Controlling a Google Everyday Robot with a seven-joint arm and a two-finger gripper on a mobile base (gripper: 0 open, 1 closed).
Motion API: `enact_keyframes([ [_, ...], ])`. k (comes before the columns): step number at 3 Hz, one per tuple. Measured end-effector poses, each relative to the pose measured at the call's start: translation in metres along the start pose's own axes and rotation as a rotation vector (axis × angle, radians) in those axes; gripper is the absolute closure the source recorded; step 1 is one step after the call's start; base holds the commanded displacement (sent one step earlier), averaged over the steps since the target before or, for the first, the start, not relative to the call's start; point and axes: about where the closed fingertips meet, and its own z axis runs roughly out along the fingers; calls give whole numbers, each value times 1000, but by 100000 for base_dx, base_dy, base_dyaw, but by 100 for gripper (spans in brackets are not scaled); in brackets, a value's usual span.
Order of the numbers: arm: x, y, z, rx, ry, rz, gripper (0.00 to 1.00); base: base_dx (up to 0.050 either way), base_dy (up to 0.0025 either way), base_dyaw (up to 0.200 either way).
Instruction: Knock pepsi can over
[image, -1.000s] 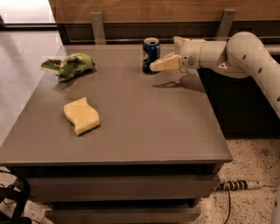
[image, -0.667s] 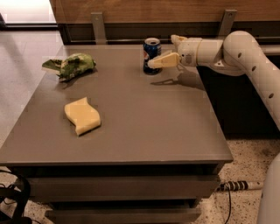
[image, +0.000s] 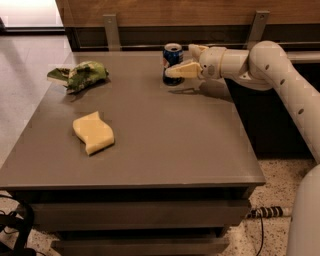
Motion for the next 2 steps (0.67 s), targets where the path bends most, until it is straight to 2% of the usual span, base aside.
enact_keyframes([
  [1,1,3,5,-6,-2,2,47,0,0,0],
  [2,1,4,7,-10,-3,2,69,0,0,0],
])
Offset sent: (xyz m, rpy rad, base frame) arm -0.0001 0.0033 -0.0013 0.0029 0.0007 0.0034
